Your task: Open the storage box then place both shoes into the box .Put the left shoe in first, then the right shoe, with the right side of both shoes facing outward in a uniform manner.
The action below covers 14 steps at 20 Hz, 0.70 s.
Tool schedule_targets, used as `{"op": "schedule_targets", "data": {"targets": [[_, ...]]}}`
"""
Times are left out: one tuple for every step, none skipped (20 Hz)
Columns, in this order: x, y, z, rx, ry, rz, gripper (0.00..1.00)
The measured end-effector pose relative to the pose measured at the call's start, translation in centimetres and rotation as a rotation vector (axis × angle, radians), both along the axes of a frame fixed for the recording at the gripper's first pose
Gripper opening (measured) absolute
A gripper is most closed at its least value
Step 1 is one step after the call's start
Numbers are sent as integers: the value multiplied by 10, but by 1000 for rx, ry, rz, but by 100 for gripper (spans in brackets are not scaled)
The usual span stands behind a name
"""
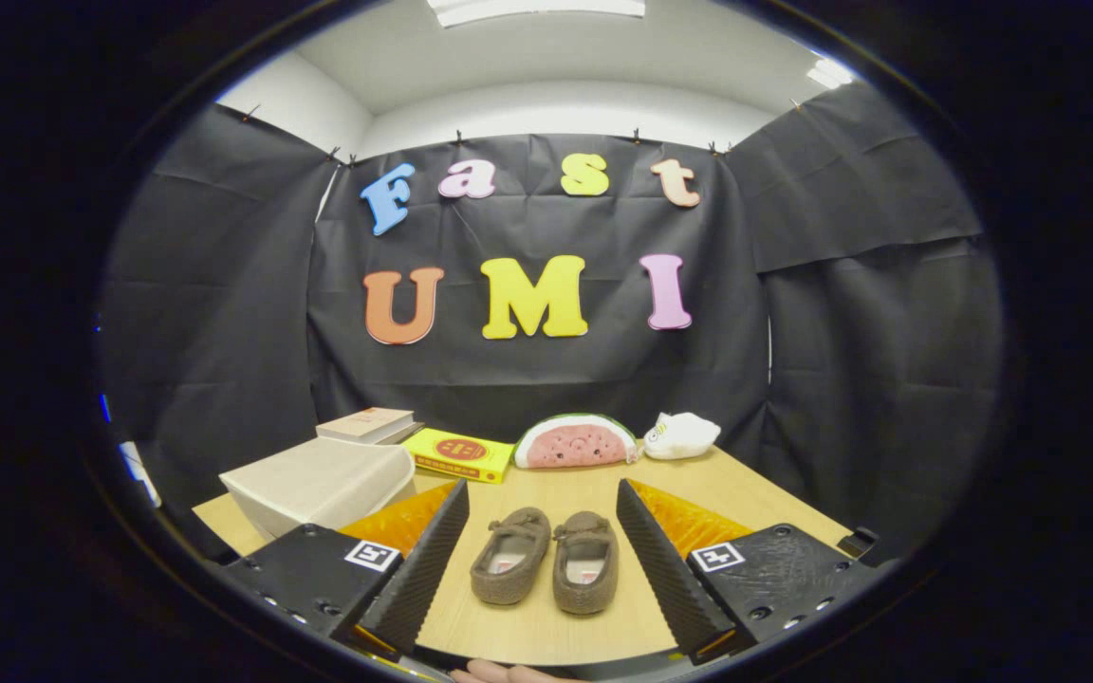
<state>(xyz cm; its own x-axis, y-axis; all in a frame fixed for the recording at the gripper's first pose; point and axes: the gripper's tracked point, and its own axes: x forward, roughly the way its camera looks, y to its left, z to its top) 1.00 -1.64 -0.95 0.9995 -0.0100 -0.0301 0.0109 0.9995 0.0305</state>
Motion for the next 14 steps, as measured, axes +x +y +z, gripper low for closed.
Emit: {"op": "schedule_targets", "data": {"targets": [[1, 0, 1, 0, -1, 1, 95], [2, 0, 2, 0, -4, 2, 95], [3, 0, 2, -1, -4, 3, 95], [4, 2, 0, 2, -3, 6, 95], [6, 5, 0, 7, 4, 15, 95], [8, 11, -3, 11, 10, 27, 95], [10, 16, -3, 18, 15, 41, 95], [12, 23, -3, 27, 17, 59, 95], [14, 29, -2, 33, 22, 73, 95], [17, 34, -3, 38, 24, 87, 95], [21, 39, -3, 42, 31, 97, 95], [27, 43, -4, 51, 33, 108, 95], [33, 45, -5, 62, 44, 114, 95], [40, 48, -8, 83, 57, 123, 95]]}}
